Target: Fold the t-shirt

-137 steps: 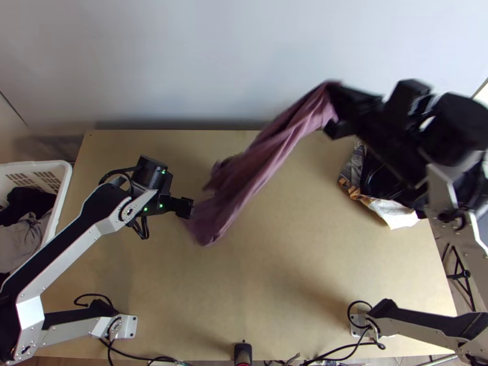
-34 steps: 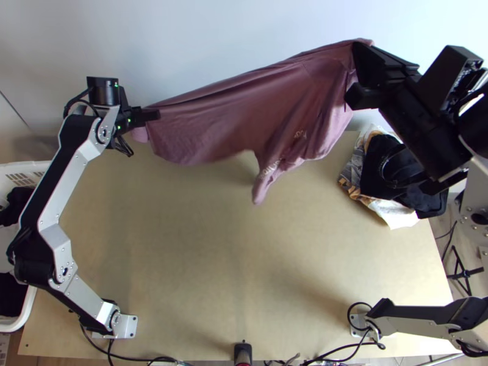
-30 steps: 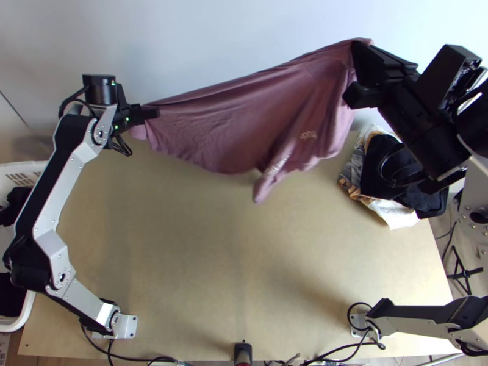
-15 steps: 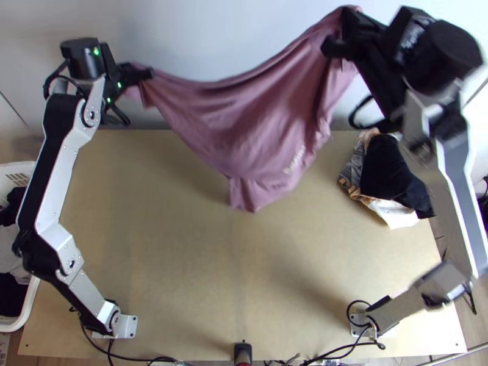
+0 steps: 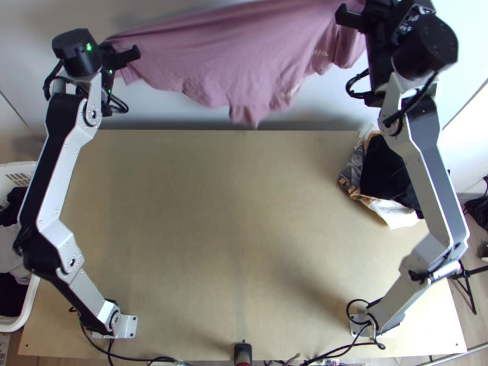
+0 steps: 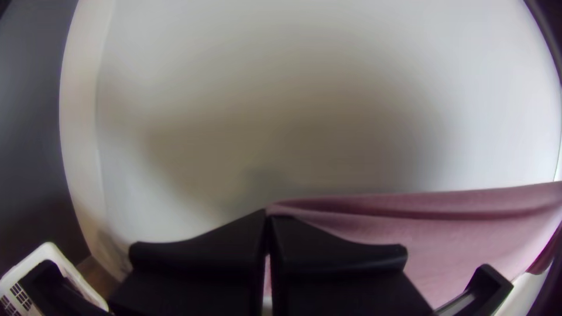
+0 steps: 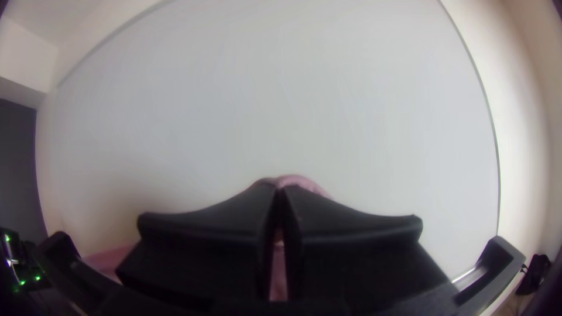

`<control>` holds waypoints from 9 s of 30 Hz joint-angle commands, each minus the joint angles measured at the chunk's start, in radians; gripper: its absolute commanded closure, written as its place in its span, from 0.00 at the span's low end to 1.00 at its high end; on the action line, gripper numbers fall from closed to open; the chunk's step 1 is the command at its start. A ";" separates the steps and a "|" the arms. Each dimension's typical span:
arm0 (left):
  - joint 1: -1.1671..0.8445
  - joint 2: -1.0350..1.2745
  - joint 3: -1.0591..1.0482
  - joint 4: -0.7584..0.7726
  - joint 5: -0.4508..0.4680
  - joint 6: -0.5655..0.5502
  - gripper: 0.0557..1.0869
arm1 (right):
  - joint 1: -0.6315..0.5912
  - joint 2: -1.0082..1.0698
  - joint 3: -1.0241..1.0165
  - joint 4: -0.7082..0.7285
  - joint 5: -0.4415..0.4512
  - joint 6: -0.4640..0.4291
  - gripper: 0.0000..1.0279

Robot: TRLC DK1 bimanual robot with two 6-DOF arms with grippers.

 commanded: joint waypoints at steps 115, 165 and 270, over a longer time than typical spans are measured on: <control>-0.738 -0.707 -1.392 0.249 0.127 0.466 0.30 | 0.394 -1.070 -1.396 -0.541 -0.183 0.109 0.97; -0.387 -0.744 -0.926 0.187 0.085 0.747 0.96 | 0.245 -1.010 -1.170 -0.470 -0.162 0.016 0.97; -0.795 -0.200 -1.179 -0.020 0.449 0.067 0.06 | 0.193 -1.039 -1.092 -0.553 -0.150 0.102 0.97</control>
